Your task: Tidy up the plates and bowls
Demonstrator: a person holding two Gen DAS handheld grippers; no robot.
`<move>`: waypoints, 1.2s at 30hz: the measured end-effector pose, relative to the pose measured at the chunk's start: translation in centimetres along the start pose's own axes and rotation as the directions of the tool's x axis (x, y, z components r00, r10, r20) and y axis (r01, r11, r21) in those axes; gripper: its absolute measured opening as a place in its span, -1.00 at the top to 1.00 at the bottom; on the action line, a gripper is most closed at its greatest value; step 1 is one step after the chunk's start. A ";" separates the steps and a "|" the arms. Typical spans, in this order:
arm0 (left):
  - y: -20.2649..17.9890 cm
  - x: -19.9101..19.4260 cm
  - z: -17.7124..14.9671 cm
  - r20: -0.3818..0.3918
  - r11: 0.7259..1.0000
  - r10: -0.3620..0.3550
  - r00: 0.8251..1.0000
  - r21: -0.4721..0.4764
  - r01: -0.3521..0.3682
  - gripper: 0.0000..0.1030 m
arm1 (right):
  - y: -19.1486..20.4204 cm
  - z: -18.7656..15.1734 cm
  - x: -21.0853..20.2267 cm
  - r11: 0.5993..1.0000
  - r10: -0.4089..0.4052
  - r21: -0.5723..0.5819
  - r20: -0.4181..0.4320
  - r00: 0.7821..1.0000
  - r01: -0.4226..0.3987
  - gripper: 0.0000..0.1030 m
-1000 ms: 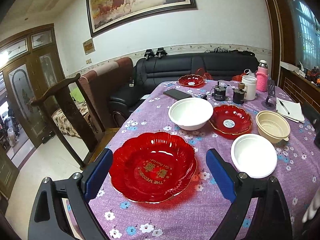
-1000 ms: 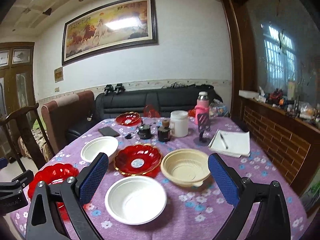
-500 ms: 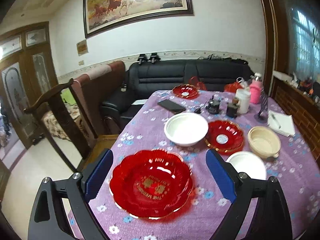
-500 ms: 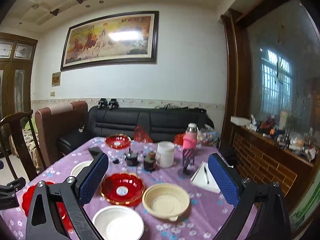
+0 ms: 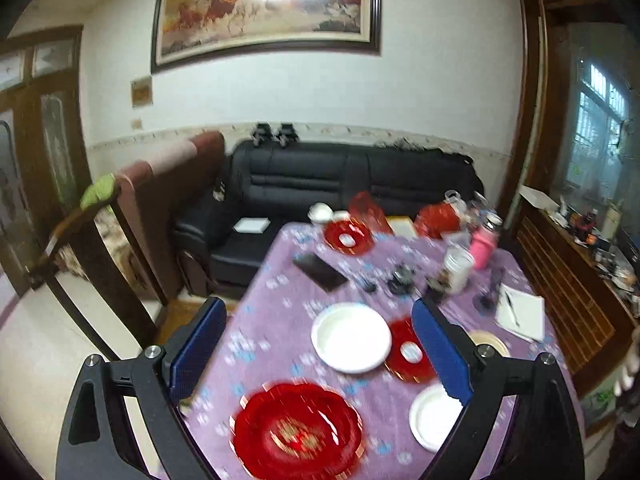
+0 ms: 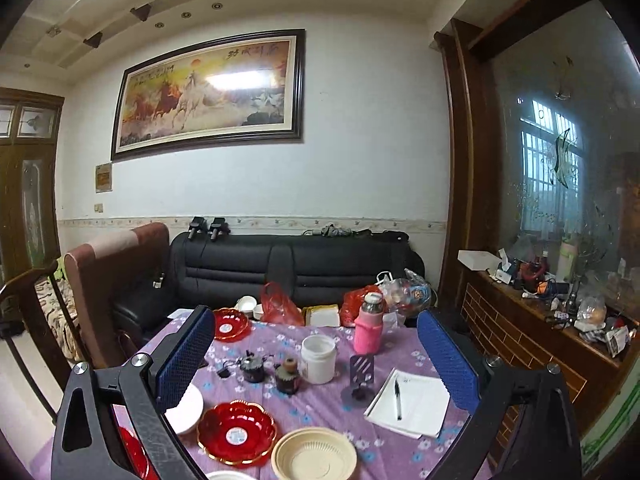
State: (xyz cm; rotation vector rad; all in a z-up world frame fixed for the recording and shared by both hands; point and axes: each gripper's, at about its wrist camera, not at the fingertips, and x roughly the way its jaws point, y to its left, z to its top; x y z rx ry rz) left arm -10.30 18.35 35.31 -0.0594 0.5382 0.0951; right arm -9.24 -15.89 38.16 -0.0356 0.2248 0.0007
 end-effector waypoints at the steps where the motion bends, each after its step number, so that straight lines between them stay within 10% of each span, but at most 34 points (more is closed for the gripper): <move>1: -0.1 0.5 0.5 0.008 1.000 0.017 1.000 0.003 -0.017 -0.83 | -0.1 0.1 0.6 1.000 0.010 0.011 -0.011 1.000 -0.009 -0.98; 5: -0.1 3.9 -0.2 -0.077 0.998 -0.040 0.996 -0.044 0.036 -0.84 | -0.4 -2.0 4.2 0.995 0.075 0.079 -0.116 0.990 -0.066 -0.98; 10: -1.2 10.6 -3.6 -0.283 0.989 -0.135 0.949 -0.093 0.113 -0.84 | -0.1 -6.6 8.5 0.992 0.112 0.084 -0.238 0.965 -0.094 -0.98; 24: -1.8 21.1 -9.3 -0.483 0.984 -0.146 0.864 -0.162 0.075 -0.84 | -1.0 -17.2 17.3 0.969 0.235 0.185 -0.502 0.832 -0.161 -0.98; 28: -1.5 21.0 -10.0 -0.474 0.980 -0.161 0.866 -0.182 0.083 -0.84 | -0.7 -18.1 17.5 0.966 0.249 0.200 -0.539 0.805 -0.165 -0.98; 33: -0.5 18.9 -10.3 -0.392 0.983 -0.139 0.909 -0.169 0.078 -0.84 | 0.1 -18.1 16.6 0.964 0.261 0.196 -0.556 0.789 -0.181 -0.98; 36: -0.2 18.2 -10.8 -0.416 0.979 -0.178 0.892 -0.169 0.116 -0.84 | 1.1 -18.5 15.9 0.958 0.286 0.201 -0.578 0.765 -0.207 -0.98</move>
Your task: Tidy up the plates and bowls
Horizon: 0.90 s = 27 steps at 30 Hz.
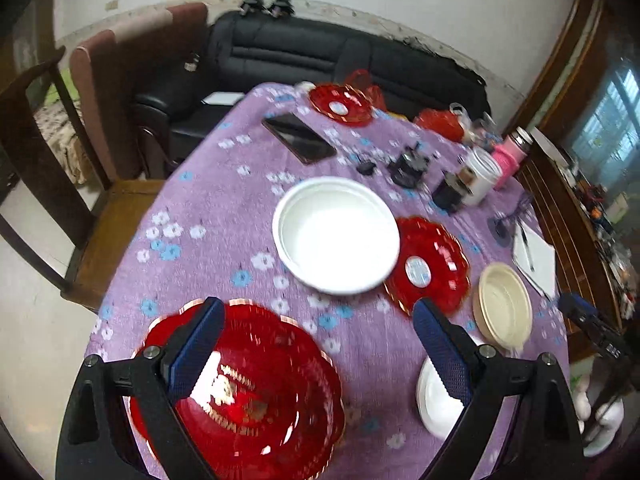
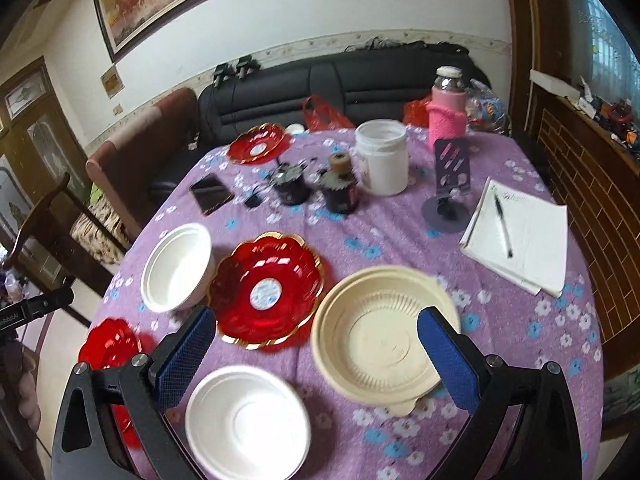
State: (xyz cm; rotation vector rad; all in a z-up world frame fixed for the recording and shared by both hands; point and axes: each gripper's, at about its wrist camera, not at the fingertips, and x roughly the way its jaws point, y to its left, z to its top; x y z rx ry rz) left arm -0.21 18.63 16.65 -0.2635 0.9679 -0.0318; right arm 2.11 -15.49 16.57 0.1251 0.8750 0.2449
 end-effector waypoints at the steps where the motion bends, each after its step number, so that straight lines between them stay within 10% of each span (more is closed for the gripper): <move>1: 0.2 -0.1 -0.2 -0.011 1.000 -0.018 1.000 -0.003 0.018 -0.84 | 0.4 -0.2 0.0 1.000 0.008 -0.007 -0.005 1.000 -0.008 -0.98; 15: 1.6 4.0 1.0 -0.062 0.991 -0.111 0.992 -0.083 0.105 -0.83 | 0.9 1.0 5.4 0.981 0.186 0.081 -0.093 0.978 -0.179 -0.98; 21: -2.6 7.0 0.6 -0.127 0.980 -0.195 0.973 -0.068 0.188 -0.83 | -0.2 2.8 11.4 0.986 0.142 0.113 -0.150 0.978 -0.126 -0.95; 27: -6.9 11.3 -0.9 -0.225 0.961 -0.278 0.934 -0.074 0.268 -0.34 | -0.7 4.5 15.5 0.994 0.086 0.077 -0.182 0.980 -0.073 -0.82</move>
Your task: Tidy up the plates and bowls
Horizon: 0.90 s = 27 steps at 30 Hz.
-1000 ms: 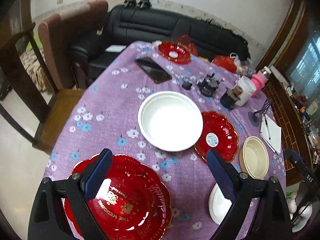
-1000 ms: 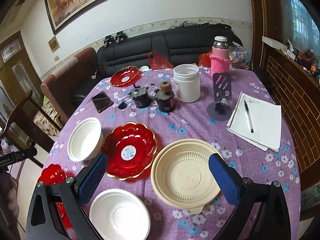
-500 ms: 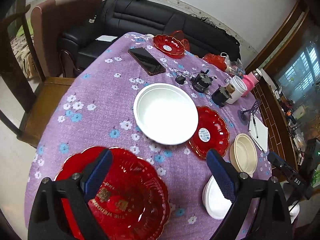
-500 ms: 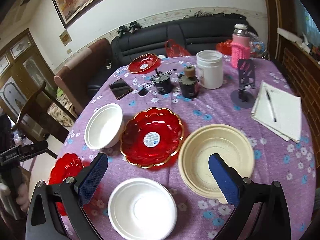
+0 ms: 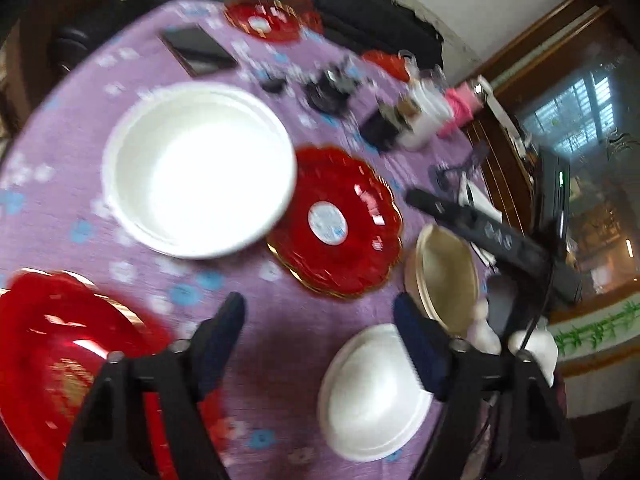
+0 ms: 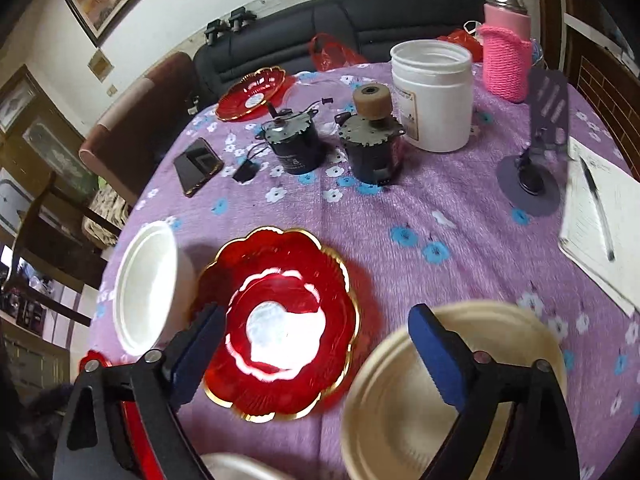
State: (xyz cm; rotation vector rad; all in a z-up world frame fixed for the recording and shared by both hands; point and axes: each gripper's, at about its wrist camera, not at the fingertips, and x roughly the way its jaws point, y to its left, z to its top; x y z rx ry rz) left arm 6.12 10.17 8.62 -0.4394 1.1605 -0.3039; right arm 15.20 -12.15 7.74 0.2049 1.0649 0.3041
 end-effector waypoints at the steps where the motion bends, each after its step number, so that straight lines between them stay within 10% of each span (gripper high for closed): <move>1: -0.1 0.8 0.0 -0.015 1.000 0.004 1.000 -0.004 -0.004 -0.33 | 0.2 0.1 0.4 1.000 0.002 -0.008 0.000 1.000 -0.002 -0.82; 5: 0.2 3.3 0.0 -0.044 0.999 0.038 0.998 -0.020 -0.039 -0.24 | 1.3 0.6 2.1 0.997 -0.019 -0.076 -0.015 1.000 0.018 -0.82; 9: 0.3 5.8 0.1 -0.116 0.999 0.022 0.993 -0.024 -0.025 0.29 | 1.4 0.9 4.2 0.992 -0.055 -0.113 -0.055 0.997 0.048 -0.81; 22: 1.2 8.6 2.0 -0.045 0.992 0.082 0.996 -0.089 -0.086 0.31 | 1.3 2.0 7.2 0.993 -0.054 -0.109 -0.129 0.990 0.040 -0.74; 27: 0.9 8.8 2.4 -0.025 0.991 0.106 0.994 -0.078 -0.108 0.31 | 1.9 1.6 8.2 0.986 -0.118 -0.138 -0.146 0.982 0.098 -0.10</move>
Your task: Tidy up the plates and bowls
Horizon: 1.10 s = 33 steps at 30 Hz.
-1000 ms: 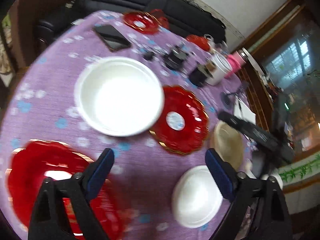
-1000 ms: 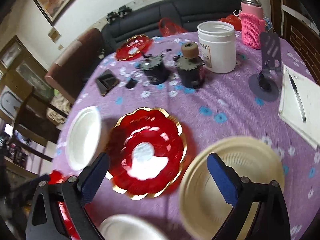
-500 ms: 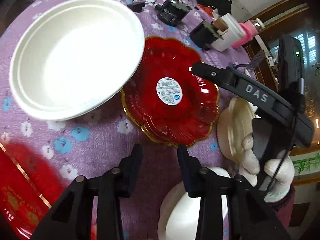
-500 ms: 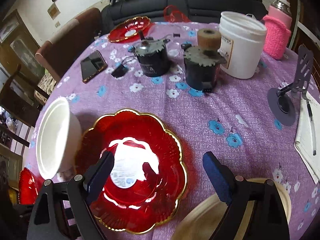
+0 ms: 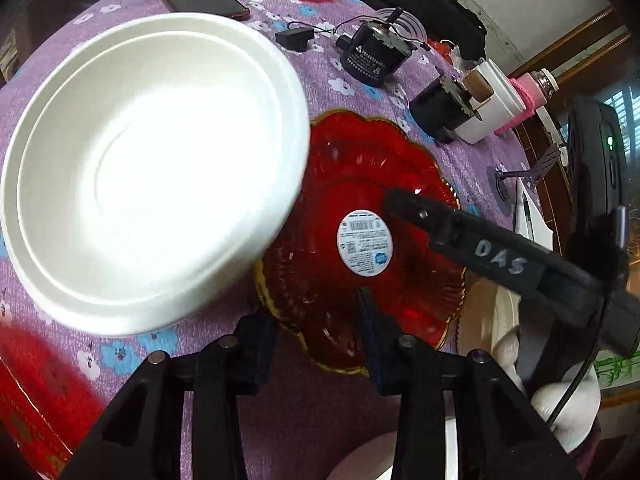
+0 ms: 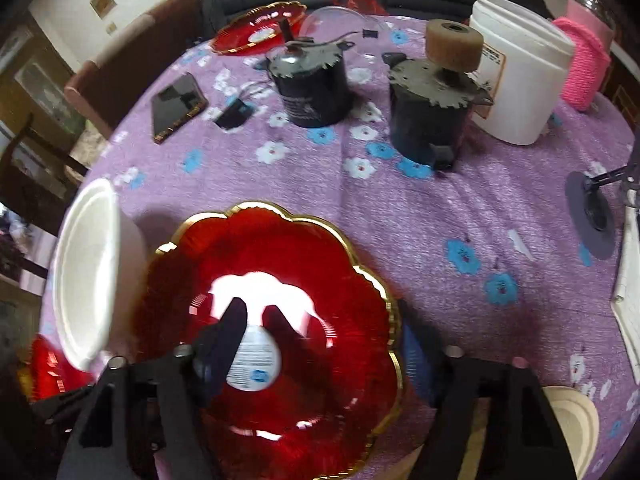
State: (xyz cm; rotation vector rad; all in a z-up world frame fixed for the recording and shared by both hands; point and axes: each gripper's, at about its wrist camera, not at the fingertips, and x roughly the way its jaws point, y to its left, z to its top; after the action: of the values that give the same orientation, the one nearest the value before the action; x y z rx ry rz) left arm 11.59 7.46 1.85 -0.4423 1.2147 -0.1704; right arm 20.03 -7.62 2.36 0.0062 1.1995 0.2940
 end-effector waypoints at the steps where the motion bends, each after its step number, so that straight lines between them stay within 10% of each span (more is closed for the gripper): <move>1: -0.2 0.2 0.3 0.004 1.000 0.005 1.000 0.003 -0.005 0.31 | -0.2 0.0 -0.1 1.000 -0.005 0.004 0.003 1.000 0.005 0.05; 3: -0.3 0.3 0.5 0.021 1.000 0.023 1.000 0.009 -0.023 0.38 | -0.9 0.0 -0.5 0.999 0.025 0.029 0.015 1.000 -0.026 0.50; 6: -0.6 0.2 0.2 0.040 0.999 0.038 0.998 0.024 -0.039 0.42 | -1.4 -0.3 -1.7 0.999 0.024 0.029 0.056 0.998 -0.026 0.66; 19: -3.4 -2.2 -0.7 0.093 0.997 -0.012 0.996 0.077 0.005 0.42 | -4.6 -1.9 -6.7 0.983 0.100 0.131 0.184 0.978 -0.125 0.76; 33: -0.9 -10.8 -4.6 0.244 0.998 0.011 0.970 0.064 -0.027 0.42 | 1.0 -5.4 -12.8 0.978 0.177 0.061 0.256 0.950 -0.198 0.75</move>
State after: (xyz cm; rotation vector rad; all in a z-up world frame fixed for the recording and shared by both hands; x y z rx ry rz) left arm 3.64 9.39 10.30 -0.3813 0.9687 -0.1356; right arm 10.65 -10.36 12.31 0.2277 0.9602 0.3966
